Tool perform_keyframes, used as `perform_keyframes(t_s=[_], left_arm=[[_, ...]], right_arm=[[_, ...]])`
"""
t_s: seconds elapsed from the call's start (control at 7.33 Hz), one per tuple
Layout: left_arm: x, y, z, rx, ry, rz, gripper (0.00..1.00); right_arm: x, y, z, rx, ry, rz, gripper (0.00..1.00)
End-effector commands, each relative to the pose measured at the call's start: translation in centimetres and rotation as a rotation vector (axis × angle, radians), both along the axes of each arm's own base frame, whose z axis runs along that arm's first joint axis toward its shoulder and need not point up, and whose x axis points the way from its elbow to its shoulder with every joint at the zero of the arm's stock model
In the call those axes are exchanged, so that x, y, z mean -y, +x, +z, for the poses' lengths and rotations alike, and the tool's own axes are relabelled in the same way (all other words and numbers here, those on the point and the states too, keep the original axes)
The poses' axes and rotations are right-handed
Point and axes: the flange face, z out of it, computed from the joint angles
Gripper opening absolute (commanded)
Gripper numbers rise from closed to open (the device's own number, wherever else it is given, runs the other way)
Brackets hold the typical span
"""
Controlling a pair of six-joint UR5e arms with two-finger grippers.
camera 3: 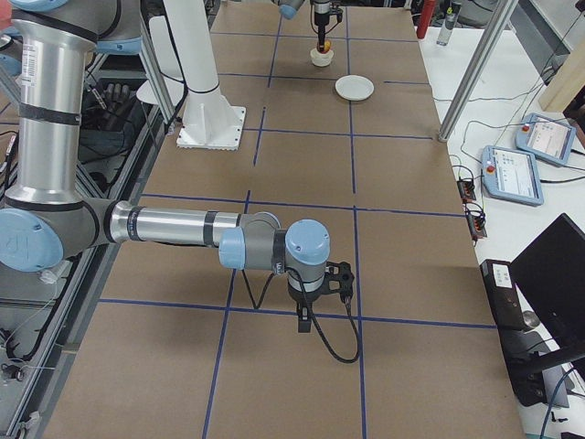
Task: Move apple from plate to bowl
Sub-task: 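Carry the apple with the left gripper over the small white bowl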
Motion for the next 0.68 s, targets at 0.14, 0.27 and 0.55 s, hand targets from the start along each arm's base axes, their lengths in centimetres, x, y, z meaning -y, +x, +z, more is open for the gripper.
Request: perform_keyframes(t_s=[0.14,0.27,0.55], left_arm=[[1.0,1.87,0.9,0.017,-0.029,-0.012,0.12],[0.96,1.94,0.9,0.017,-0.029,-0.01,0.23],[0.97,1.95,1.12,0.019,-0.027,-0.006,0.64]], right_arm=[[0.08,0.0,-0.07,0.0,0.002,0.0,1.0],[-0.01,0.0,0.01,0.0,-0.001,0.0,1.0],[0.08,0.0,-0.07,0.0,0.002,0.0,1.0]])
